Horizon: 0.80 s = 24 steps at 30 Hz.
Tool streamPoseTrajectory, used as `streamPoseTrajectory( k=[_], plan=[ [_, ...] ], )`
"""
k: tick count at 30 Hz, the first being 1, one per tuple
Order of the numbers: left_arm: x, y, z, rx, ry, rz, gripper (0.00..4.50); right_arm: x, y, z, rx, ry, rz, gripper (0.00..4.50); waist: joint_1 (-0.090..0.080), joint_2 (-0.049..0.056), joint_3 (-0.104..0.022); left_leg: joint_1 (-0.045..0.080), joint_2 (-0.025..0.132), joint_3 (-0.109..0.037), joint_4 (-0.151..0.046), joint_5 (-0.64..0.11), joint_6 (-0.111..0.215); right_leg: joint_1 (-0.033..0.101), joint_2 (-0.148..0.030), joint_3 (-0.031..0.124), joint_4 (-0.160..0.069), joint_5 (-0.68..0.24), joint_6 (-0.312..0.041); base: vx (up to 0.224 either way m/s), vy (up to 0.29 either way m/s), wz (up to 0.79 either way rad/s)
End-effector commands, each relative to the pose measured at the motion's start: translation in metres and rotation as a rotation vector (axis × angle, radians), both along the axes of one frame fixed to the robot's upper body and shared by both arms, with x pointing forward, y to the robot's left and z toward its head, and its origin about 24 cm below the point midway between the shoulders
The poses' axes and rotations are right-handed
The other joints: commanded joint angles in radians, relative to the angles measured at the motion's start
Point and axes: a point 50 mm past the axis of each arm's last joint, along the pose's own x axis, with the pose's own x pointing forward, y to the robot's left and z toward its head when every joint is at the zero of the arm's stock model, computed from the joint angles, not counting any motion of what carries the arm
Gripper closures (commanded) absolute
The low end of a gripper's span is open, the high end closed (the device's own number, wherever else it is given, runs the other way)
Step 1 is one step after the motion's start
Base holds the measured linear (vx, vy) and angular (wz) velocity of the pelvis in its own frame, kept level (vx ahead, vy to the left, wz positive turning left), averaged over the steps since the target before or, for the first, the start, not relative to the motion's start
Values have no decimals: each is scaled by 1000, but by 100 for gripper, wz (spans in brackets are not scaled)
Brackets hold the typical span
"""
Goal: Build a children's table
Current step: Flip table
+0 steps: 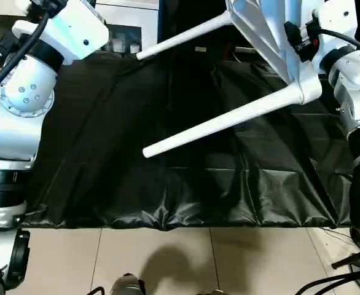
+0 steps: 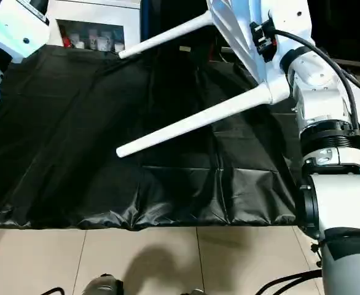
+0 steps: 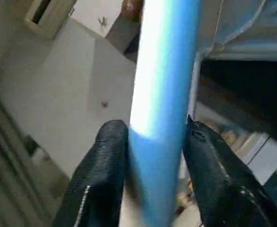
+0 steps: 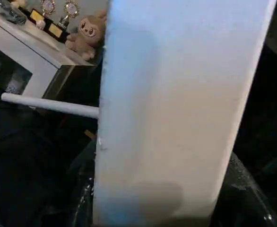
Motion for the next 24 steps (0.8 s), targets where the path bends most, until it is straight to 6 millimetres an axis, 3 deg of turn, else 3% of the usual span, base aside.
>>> streamPoseTrajectory(
  k=[1, 2, 6, 7, 14, 18, 19, 21, 23, 24],
  plan=[
    [6, 5, 4, 21, -7, 60, 228, -6, 22, 22, -185, -115, 133, 276, -5, -2, -85, 35, 44, -23, -60, -144, -12, 53, -78, 51, -69, -103, -166, 0, 0, 0],
    [7, 6, 4, 20, 0, 62, 207, -6, 23, 22, -186, -115, 134, 277, -8, 0, -86, 36, 44, -24, -60, -136, -12, 54, -80, 50, -67, -91, -170, 0, 0, 0],
    [12, 6, -2, -2, 45, 50, 205, -6, 25, 24, -197, -127, 140, 277, -9, 1, -84, 37, 44, -23, -60, -138, -14, 54, -80, 51, -67, -78, -186, 0, 0, 0],
    [12, 5, -3, -7, 49, 44, 236, -6, 25, 24, -198, -129, 140, 277, -9, 2, -85, 37, 45, -23, -60, -137, -14, 55, -80, 51, -67, -74, -188, 0, 0, 0],
    [5, -11, -9, -29, 70, -55, 278, -7, 23, 29, -218, -143, 136, 276, -10, 4, -85, 38, 47, -24, -60, -145, -17, 56, -81, 51, -67, -72, -193, 0, 0, 0],
    [1, -26, -29, -54, 132, -137, 290, -7, 24, 34, -247, -153, 137, 277, -8, 3, -83, 38, 46, -22, -60, -161, -16, 54, -80, 51, -70, -90, -192, 0, 0, 0],
    [-2, -33, -44, -75, 185, -173, 291, -7, 26, 40, -272, -165, 138, 277, -7, 4, -83, 39, 46, -22, -60, -167, -15, 52, -79, 51, -72, -100, -190, 0, 0, 0],
    [-5, -38, -62, -161, 247, -204, 291, -7, 27, 50, -291, -184, 137, 277, -7, -1, -78, 39, 46, -22, -61, -201, -19, 50, -80, 50, -79, -158, -185, 0, 0, 0],
    [-6, -39, -74, -227, 290, -209, 291, -7, 29, 58, -301, -194, 140, 277, -6, 1, -77, 40, 47, -23, -62, -226, -20, 48, -80, 50, -83, -198, -179, 0, 0, 0],
    [-5, -36, -85, -305, 321, -198, 291, -8, 31, 66, -310, -210, 142, 277, -4, -5, -76, 43, 47, -21, -60, -245, -17, 44, -81, 50, -86, -233, -165, 0, 0, 0]
  ],
)
